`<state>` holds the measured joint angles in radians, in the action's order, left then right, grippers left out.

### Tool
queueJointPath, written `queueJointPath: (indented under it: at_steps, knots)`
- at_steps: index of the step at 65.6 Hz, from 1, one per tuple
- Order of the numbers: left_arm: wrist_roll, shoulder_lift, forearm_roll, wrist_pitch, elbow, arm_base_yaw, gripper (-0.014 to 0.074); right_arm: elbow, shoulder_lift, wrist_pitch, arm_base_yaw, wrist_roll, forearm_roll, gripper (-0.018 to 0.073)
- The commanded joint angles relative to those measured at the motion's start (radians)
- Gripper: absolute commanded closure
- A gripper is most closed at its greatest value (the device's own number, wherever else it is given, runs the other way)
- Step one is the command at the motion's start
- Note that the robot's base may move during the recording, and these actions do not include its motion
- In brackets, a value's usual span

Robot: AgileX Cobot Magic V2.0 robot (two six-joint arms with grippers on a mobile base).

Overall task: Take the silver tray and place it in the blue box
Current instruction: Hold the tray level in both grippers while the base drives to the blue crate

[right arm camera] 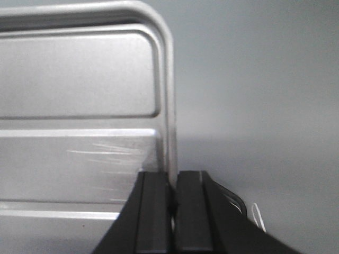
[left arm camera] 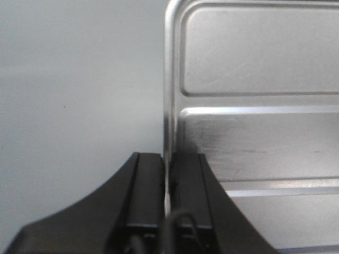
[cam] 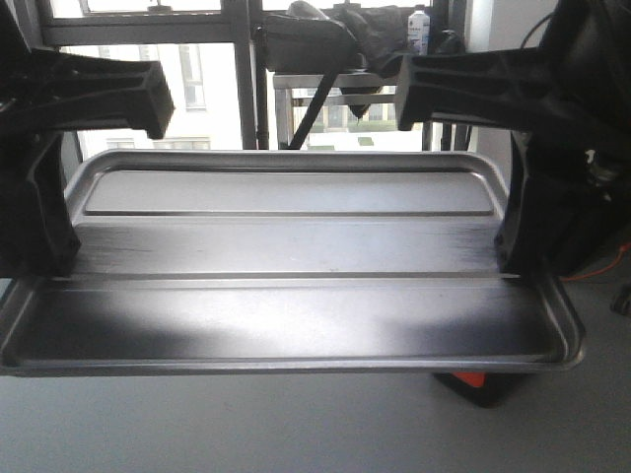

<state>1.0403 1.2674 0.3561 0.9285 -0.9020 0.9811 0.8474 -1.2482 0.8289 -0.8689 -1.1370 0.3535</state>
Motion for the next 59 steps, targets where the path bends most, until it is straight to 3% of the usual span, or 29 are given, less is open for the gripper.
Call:
queueJointPath:
  at_steps: [1, 59]
  knots:
    - [-0.002, -0.023, 0.024, -0.019, -0.026, -0.002, 0.0602, 0.033, 0.024, -0.03, -0.001, 0.001, 0.041, 0.0501]
    - [-0.002, -0.023, 0.024, -0.019, -0.026, -0.002, 0.0602, 0.033, 0.024, -0.03, -0.001, 0.001, 0.041, 0.0501]
